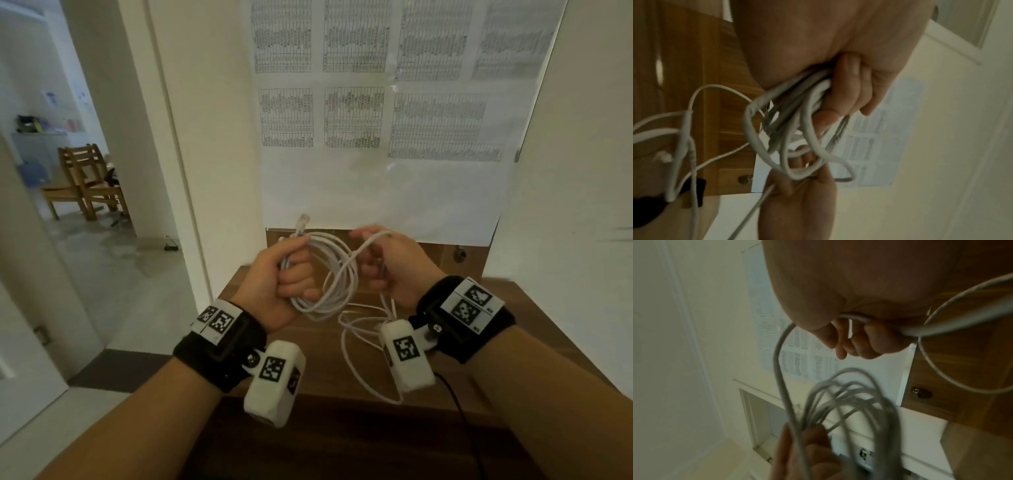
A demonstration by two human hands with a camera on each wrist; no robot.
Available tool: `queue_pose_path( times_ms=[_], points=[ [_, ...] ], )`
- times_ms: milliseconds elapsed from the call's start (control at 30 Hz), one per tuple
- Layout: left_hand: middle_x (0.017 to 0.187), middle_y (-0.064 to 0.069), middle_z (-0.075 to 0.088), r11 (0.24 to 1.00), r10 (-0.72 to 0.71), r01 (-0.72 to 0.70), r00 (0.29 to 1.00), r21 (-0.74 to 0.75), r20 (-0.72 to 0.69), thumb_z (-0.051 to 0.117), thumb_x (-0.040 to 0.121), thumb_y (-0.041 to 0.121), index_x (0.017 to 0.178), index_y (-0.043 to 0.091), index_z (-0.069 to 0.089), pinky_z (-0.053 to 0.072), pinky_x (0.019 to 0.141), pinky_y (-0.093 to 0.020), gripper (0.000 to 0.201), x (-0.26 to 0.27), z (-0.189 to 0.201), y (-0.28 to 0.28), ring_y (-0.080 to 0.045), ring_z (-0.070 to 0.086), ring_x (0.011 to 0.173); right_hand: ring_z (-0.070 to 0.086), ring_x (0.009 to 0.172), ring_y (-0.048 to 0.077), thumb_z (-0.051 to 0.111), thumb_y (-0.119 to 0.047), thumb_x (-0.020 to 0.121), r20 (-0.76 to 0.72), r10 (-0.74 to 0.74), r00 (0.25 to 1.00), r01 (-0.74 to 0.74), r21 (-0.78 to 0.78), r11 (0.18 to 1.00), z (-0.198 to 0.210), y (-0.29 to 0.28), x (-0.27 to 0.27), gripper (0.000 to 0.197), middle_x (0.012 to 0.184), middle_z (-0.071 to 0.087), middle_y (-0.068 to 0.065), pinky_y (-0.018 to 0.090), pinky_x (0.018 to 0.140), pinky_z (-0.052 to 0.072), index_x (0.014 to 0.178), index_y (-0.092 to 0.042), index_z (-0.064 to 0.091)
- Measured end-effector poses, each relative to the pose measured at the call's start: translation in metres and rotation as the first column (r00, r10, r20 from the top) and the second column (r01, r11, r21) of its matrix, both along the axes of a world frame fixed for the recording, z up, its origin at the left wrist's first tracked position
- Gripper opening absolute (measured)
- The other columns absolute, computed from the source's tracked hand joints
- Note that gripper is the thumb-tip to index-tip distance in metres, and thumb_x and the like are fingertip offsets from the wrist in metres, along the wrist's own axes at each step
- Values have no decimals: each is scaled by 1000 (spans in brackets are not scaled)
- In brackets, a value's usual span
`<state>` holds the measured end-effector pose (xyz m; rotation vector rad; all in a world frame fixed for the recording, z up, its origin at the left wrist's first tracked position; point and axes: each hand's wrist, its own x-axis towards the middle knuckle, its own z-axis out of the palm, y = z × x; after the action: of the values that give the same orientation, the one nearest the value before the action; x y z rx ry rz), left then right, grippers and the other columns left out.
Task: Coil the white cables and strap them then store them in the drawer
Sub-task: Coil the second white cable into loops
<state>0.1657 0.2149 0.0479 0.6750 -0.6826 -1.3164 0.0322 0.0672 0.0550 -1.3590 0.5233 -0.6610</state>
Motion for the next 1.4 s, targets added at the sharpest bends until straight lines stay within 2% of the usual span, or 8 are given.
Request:
queue_pose_path(
  times_ms=[200,433,567,800,1133,1200,1300,1400],
  points=[
    [41,11,18,969,-205,202,979,-141,-13,65,86,24,56,20,43,31,43,-19,38,4,13,11,-8,14,34,49,57,22,65,-20,96,-100,55,993,-70,-151,986,-20,-5,-1,18,80,53,19,32,54,44,105,-4,69],
    [41,9,26,920,-99,-51,929,-389,-356,53,93,16,55,19,37,32,40,-20,42,52,46,20,-7,22,33,71,73,20,72,-28,90,-432,174,885,-342,-350,872,-33,4,-29,15,80,74,6,35,77,58,97,-16,71],
    [36,6,28,898,66,-237,906,-371,-419,48,98,18,53,19,32,34,36,-22,48,71,60,26,-10,26,29,71,100,37,59,-35,93,-247,352,903,-369,-25,929,-37,9,-36,27,91,73,18,45,95,55,90,-8,64],
    [39,10,18,956,166,-182,982,-230,-88,47,95,26,54,23,33,26,40,-17,43,44,51,29,-9,17,30,53,56,19,50,-22,103,132,94,987,-119,195,974,-22,8,-21,15,71,51,8,34,55,55,102,-8,54],
    [41,7,28,911,-373,361,928,-199,-27,53,88,12,57,14,48,35,47,-19,32,4,26,10,-10,24,34,57,80,36,61,-25,98,95,265,960,-248,-159,956,-5,34,4,25,94,64,22,51,75,44,112,-9,74],
    [39,9,26,945,-308,308,951,-114,17,58,85,12,54,17,45,32,46,-17,34,-1,25,7,-8,22,32,55,101,39,63,-28,97,149,366,919,-352,-112,929,-3,37,4,45,114,59,26,53,90,43,129,2,61],
    [39,6,28,1000,-20,18,971,8,237,54,82,15,50,17,40,43,46,-23,35,-10,30,5,-9,29,31,66,80,29,67,-35,90,121,366,923,-347,-152,925,0,39,0,48,96,67,20,36,70,57,121,2,66],
    [44,-8,45,953,278,-300,784,-52,555,57,88,10,47,11,49,46,51,-30,42,-20,32,6,-21,46,37,71,72,17,62,-37,83,176,353,919,-310,-230,922,-1,37,-6,34,82,75,4,27,62,58,102,-13,77]
  ],
)
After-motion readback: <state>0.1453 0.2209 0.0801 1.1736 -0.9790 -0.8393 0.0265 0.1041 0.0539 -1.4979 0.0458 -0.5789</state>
